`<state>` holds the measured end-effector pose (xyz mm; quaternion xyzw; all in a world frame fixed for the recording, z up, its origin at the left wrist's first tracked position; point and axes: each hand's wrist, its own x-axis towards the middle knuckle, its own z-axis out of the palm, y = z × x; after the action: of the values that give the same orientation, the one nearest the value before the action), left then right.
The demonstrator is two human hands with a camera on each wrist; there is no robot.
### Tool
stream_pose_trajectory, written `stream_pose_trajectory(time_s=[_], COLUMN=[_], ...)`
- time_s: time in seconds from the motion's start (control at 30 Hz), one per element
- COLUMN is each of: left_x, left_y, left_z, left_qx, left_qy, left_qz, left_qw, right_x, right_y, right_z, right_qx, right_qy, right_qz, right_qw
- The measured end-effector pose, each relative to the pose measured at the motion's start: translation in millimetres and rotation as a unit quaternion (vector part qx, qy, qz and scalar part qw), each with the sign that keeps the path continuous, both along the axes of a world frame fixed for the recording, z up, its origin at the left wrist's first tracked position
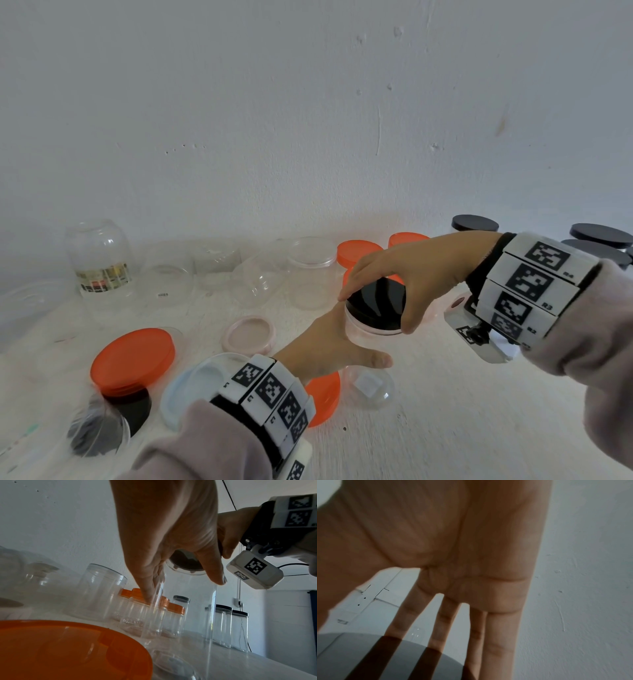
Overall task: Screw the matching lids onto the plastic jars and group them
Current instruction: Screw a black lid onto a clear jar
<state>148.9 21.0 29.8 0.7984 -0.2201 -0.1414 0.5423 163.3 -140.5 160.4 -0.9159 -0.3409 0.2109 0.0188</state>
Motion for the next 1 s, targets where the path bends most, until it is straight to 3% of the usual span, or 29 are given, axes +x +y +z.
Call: stream_pose_trajectory(time_s=[0.4, 1.0], left_x=[0.1, 0.8], left_y=[0.4, 1.7], left_z=[2.0, 0.5], left_qx=[0.020, -0.021], left_qy=[0.000, -0.005], left_qz=[0.001, -0.033], left_qw=[1.000, 0.999], right_x=[0.3, 0.3], right_y=[4.8, 3.9], right_z=[-2.2, 1.9], right_qx=[-0.032, -0.013], right_qy=[-0.018, 0.029], right_qz=[0.007, -0.003], right_qw=[0.999, 0.999])
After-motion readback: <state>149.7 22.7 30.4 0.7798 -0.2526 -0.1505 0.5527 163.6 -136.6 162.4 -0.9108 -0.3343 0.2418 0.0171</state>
